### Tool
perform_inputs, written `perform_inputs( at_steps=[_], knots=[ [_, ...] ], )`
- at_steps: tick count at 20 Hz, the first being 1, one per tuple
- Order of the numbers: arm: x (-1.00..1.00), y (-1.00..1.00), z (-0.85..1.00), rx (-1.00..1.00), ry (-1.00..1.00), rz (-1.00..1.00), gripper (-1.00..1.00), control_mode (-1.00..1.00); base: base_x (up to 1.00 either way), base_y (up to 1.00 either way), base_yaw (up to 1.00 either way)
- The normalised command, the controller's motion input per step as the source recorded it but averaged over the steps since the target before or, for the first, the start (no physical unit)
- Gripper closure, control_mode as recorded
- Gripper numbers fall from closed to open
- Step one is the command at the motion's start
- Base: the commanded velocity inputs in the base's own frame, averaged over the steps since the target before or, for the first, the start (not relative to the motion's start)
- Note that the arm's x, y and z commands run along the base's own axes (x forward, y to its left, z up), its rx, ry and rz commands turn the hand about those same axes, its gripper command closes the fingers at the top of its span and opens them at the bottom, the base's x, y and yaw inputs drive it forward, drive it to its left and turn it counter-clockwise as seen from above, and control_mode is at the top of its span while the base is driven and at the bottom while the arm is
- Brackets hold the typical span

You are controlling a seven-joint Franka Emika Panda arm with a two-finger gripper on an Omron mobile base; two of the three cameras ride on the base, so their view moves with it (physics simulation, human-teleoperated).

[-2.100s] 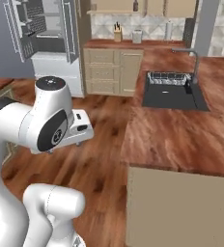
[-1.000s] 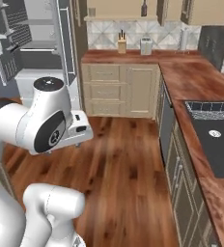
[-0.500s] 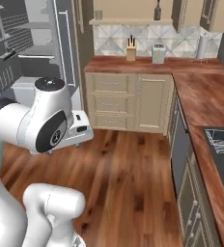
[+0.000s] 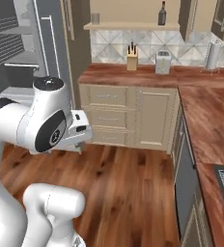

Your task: There is a bowl on the dining counter. Grab a lemon wedge from the fridge and place it in the bowl. Then get the liquor bottle and glass cup from the cabinet and place them next to the bowl.

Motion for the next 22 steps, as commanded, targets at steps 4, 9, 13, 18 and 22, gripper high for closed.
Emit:
perform_inputs(
  at_steps=[4,9,13,18,22],
  knots=[
    [0.0,0.0,0.0,0.0,0.0,0.0,-1.0,1.0,1.0,-0.39,0.0],
    [0.0,0.0,0.0,0.0,0.0,0.0,-1.0,1.0,1.0,-0.07,0.0],
    [0.0,0.0,0.0,0.0,0.0,0.0,-1.0,1.0,1.0,-0.24,0.0],
    [0.0,0.0,0.0,0.0,0.0,0.0,-1.0,1.0,1.0,-0.34,0.0],
    [0.0,0.0,0.0,0.0,0.0,0.0,-1.0,1.0,1.0,-0.35,0.0]
  ],
)
